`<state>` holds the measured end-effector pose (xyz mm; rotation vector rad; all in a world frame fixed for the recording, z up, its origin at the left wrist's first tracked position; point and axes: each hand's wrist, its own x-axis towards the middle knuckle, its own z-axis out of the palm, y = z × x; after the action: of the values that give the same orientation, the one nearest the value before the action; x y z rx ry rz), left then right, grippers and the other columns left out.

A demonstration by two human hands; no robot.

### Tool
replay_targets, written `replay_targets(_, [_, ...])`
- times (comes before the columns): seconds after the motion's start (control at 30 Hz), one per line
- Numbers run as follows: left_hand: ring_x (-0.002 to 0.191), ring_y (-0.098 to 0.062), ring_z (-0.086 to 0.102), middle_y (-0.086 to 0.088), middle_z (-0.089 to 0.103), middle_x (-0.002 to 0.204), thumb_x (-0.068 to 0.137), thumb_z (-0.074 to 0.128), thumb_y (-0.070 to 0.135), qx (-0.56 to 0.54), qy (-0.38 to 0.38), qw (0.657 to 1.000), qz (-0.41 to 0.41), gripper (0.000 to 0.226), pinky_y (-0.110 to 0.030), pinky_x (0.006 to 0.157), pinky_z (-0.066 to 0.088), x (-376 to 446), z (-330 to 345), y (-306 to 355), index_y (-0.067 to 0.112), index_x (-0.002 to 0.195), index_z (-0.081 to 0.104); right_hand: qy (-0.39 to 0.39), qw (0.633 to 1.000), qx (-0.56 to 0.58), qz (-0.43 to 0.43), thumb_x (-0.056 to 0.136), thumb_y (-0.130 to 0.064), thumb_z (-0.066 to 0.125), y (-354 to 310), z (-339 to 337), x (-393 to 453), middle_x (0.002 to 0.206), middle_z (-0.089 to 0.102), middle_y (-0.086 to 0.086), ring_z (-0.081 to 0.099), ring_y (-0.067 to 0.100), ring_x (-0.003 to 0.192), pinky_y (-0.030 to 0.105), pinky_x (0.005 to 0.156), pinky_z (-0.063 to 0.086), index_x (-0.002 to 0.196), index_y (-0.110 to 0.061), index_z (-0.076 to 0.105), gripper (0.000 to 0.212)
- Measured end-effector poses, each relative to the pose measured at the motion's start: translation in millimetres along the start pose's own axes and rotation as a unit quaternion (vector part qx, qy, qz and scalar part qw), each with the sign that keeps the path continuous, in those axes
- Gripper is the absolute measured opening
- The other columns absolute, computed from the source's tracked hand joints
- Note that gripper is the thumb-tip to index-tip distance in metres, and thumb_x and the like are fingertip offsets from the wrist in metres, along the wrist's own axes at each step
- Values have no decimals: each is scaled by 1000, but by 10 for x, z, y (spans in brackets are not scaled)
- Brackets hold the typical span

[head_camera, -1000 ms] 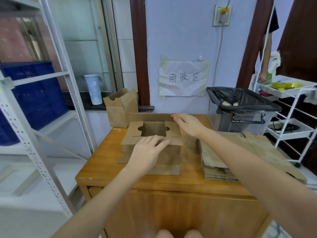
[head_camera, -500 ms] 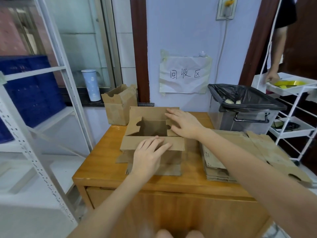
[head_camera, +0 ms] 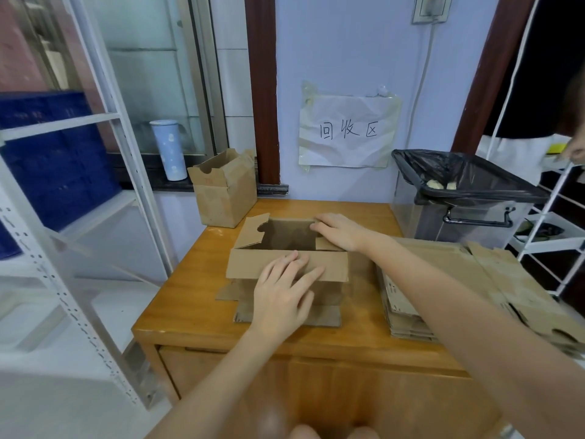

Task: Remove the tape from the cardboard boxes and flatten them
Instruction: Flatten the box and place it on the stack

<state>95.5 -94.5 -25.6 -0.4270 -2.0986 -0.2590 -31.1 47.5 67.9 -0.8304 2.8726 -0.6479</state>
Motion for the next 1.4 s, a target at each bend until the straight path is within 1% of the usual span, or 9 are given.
replay_targets(0.07, [122,-25,51,-8,65,120,82,52,16,-10,-23,1000,-5,38,-38,105,38,-36,-4,15,18,116,69,-8,1000,-2,2,100,-41,39,19,2,18,133,52,9,43,31,124,39,98,33,130,-7,51,47])
replay_targets(0.23, [131,-25,46,-7,58,133,90,45,21,-32,-115,993,-12,42,-43,110,36,-27,-178,60,18,129,60,-18,998,-64,-4,97,-45,45,2,4,14,149,37,7,32,24,135,40,107,31,148,-12,30,63])
replay_targets(0.43, [124,-9,49,4,50,139,98,41,9,-157,-181,953,-185,52,-25,101,42,622,-698,-25,26,146,35,-20,997,-81,-2,96,-47,45,7,4,-7,154,30,6,26,22,139,42,110,29,150,-12,26,66])
replay_targets(0.57, [120,-22,47,-6,50,132,96,48,19,8,-218,951,-221,38,-31,91,43,1088,-715,-338,18,134,49,-8,996,-90,1,95,-48,44,-3,9,-50,157,26,3,22,21,143,47,113,26,151,-15,24,68])
replay_targets(0.73, [109,-31,53,-13,45,125,92,57,39,108,-411,858,-290,49,-37,81,45,1148,-525,-496,13,131,43,-4,996,-93,5,96,-47,43,-17,9,-124,158,21,2,18,19,145,48,115,22,152,-16,20,68])
replay_targets(0.93, [92,-27,56,-8,56,102,98,47,19,25,-304,881,-360,18,-36,72,47,898,-462,-629,8,112,45,-4,997,-81,2,96,-46,41,0,8,-136,159,20,3,16,19,146,47,116,21,152,-14,19,68])
replay_targets(1.07, [81,-30,61,-12,58,85,101,39,26,-77,-279,849,-442,23,-43,76,55,766,-528,-821,6,100,53,-8,997,-78,-1,98,-45,40,5,38,-128,159,18,3,13,18,146,46,117,19,152,-14,19,66])
replay_targets(1.2, [75,-25,60,-9,55,95,101,42,32,-195,-228,793,-530,37,-43,65,58,720,-596,-867,2,121,50,6,998,-58,1,98,-41,40,9,51,-128,159,18,2,10,17,147,42,118,17,152,-15,20,63])
replay_targets(1.4, [97,-26,60,-4,55,125,93,58,38,-423,-137,619,-648,36,-36,67,54,469,-644,-961,20,125,55,23,998,52,4,96,-32,48,6,87,-150,159,19,3,11,17,146,35,118,11,149,-13,28,60])
